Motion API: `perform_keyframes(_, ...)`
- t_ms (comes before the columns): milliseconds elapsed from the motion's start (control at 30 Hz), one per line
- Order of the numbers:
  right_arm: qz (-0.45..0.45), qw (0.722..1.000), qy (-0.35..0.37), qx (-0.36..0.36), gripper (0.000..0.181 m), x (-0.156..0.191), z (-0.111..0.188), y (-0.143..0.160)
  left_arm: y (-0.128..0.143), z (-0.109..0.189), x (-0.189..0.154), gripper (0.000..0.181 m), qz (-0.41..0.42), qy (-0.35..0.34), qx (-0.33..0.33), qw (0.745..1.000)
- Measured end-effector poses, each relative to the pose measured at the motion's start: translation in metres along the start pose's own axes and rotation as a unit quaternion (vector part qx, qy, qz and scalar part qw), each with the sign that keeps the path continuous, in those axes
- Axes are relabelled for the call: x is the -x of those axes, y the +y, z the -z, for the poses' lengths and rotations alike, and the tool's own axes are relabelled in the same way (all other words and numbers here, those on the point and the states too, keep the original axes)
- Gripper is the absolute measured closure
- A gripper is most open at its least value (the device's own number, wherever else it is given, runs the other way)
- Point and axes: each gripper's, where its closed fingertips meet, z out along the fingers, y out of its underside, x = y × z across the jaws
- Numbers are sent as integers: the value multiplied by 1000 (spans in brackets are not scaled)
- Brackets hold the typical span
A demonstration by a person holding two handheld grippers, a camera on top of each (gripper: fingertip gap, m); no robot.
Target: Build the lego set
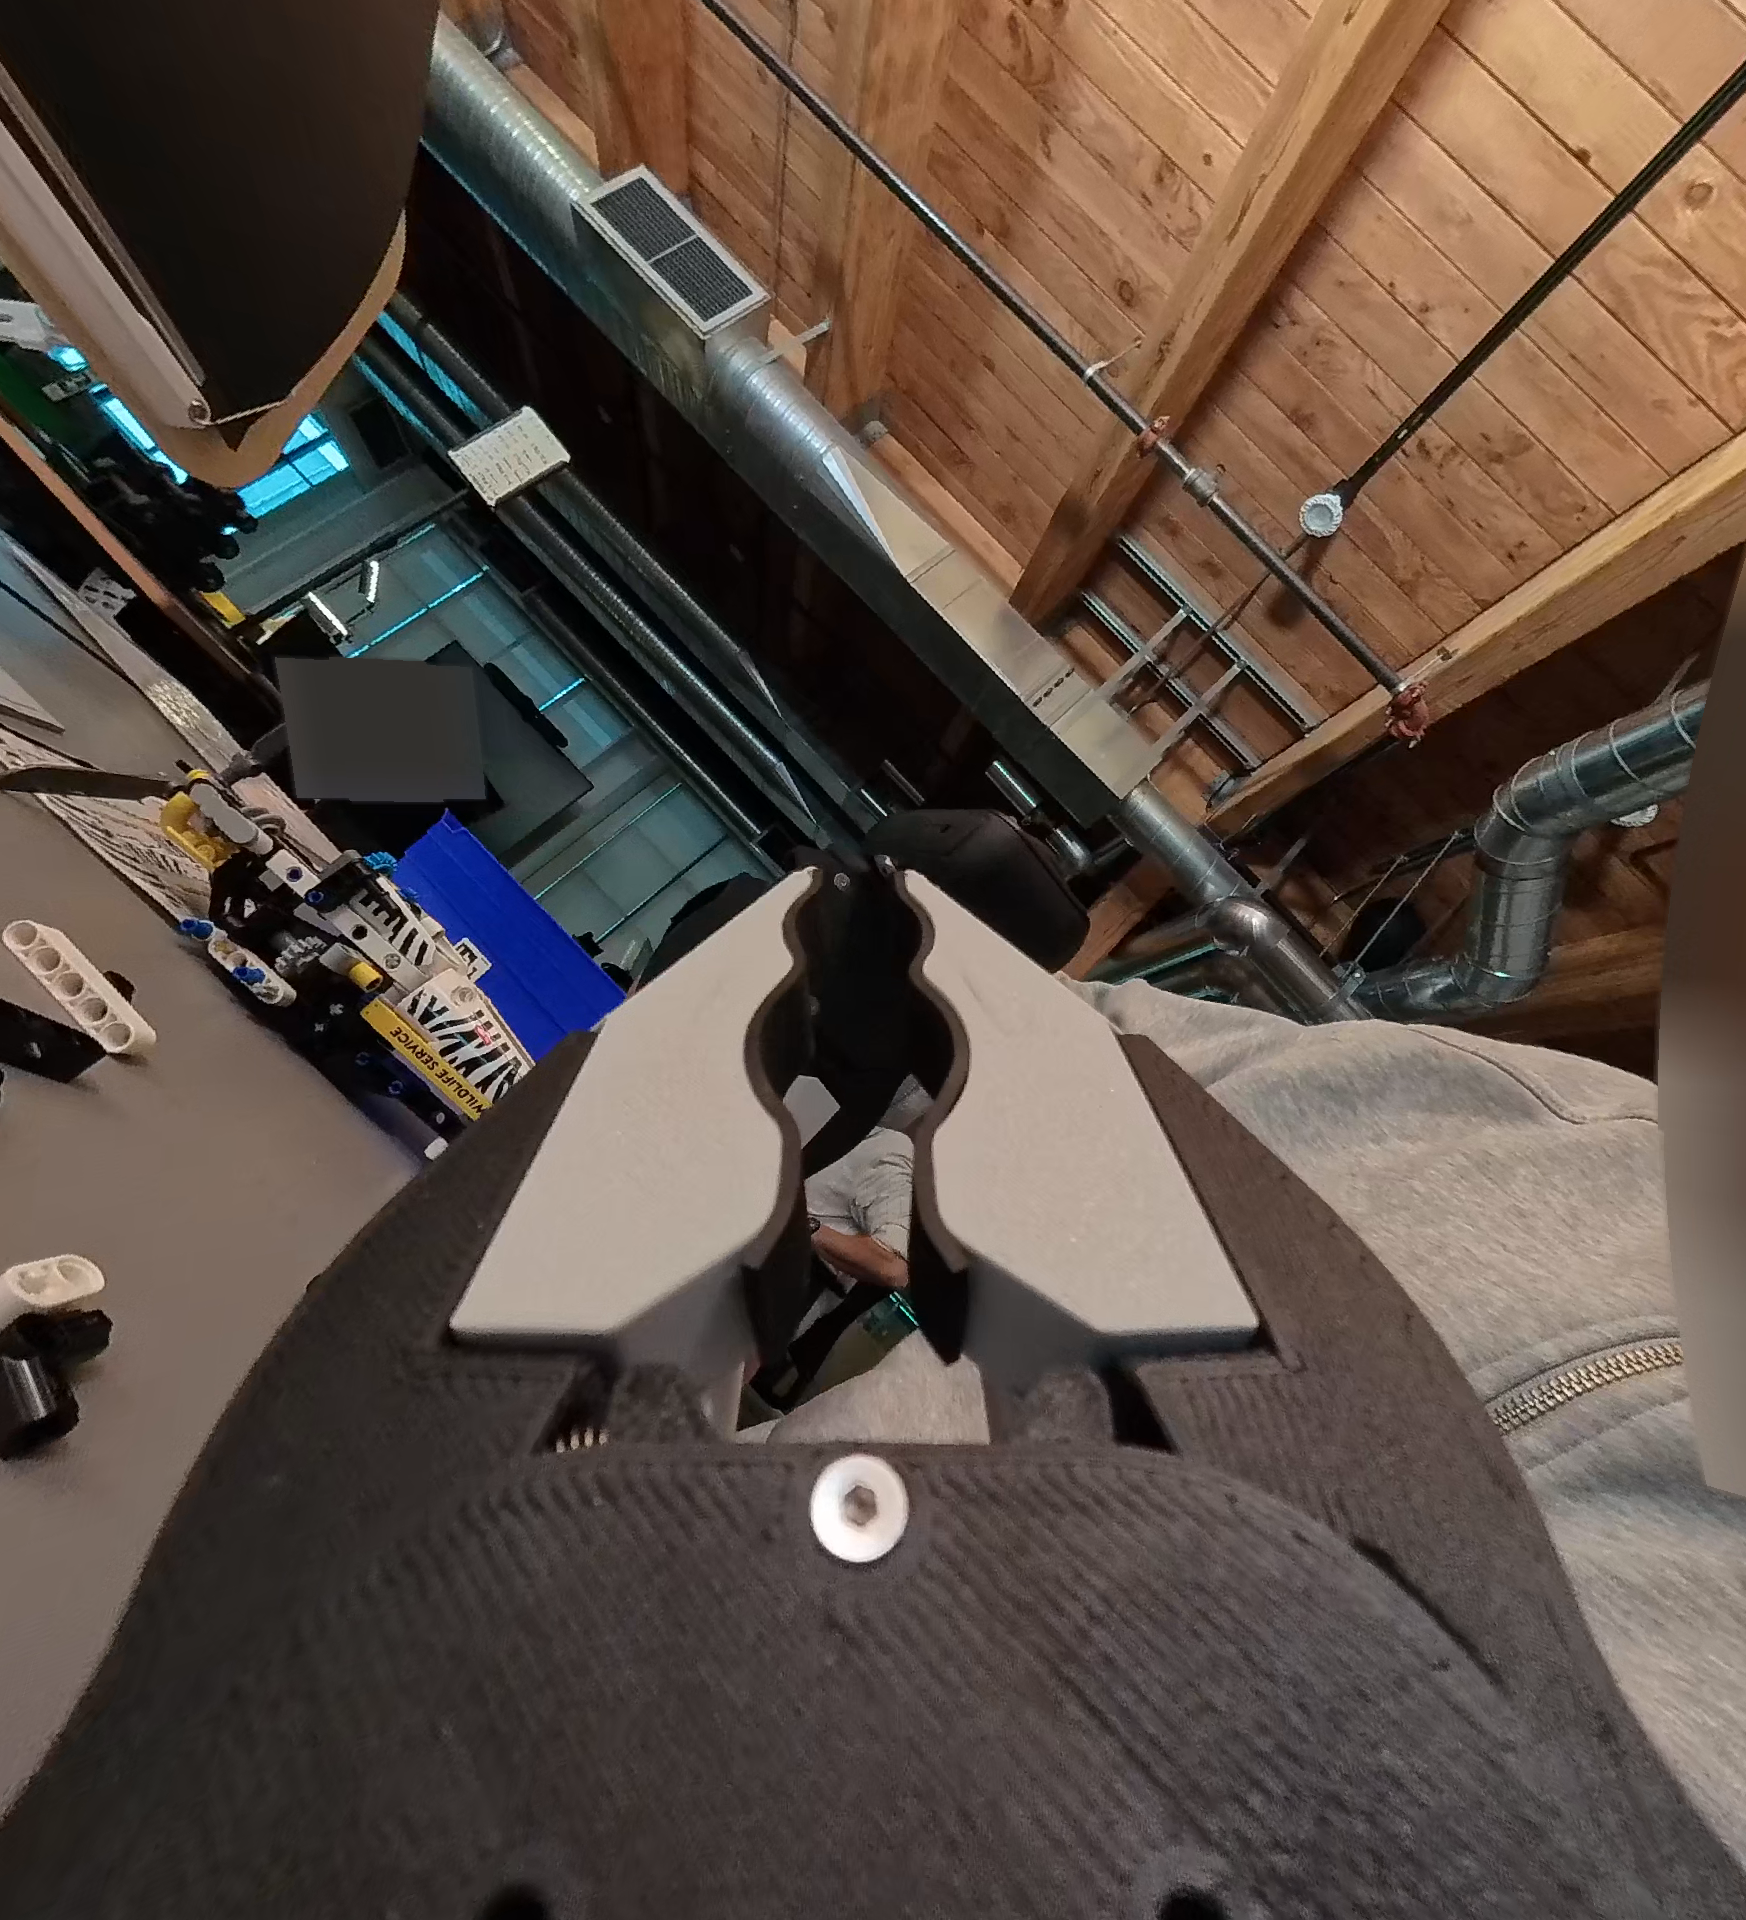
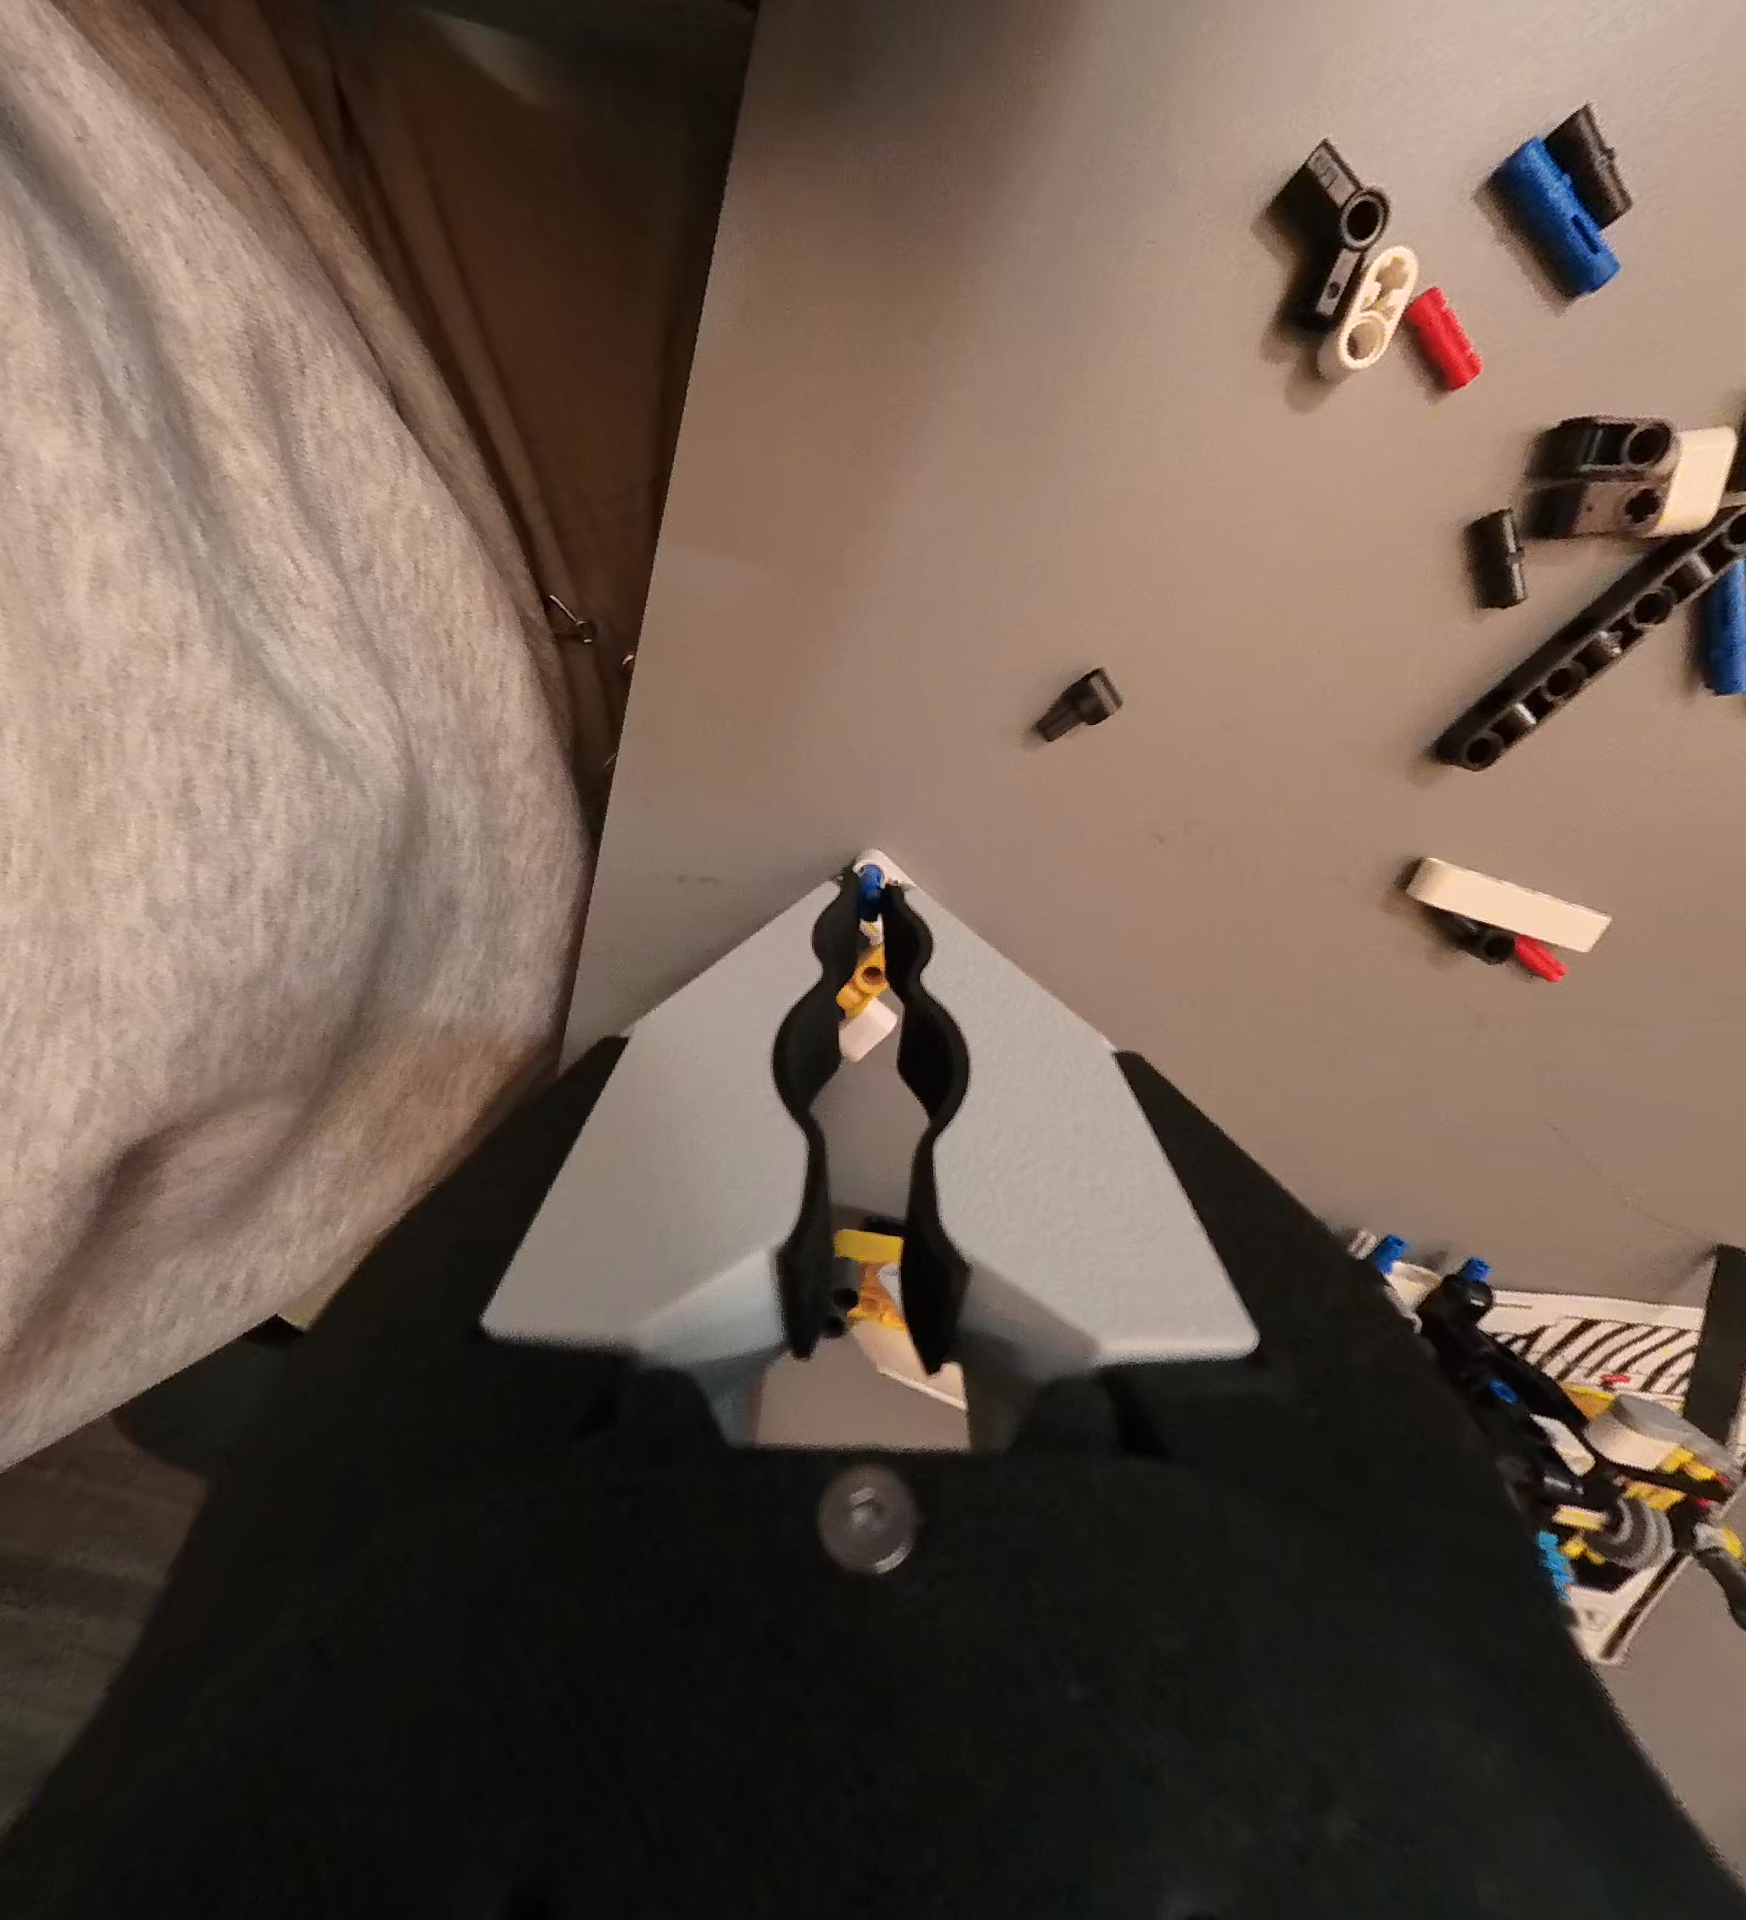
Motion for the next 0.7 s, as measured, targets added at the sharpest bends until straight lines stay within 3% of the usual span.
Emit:
perform_keyframes(633, 47, 999, 13, -9, 179, 0, 0, 1, 1, 0, 0, 171, 4, 2, 4, 1000)
perform_keyframes(700, 45, 998, 37, 8, 176, -3, -6, 11, 2, -1, 0, 171, 4, 1, 4, 1000)
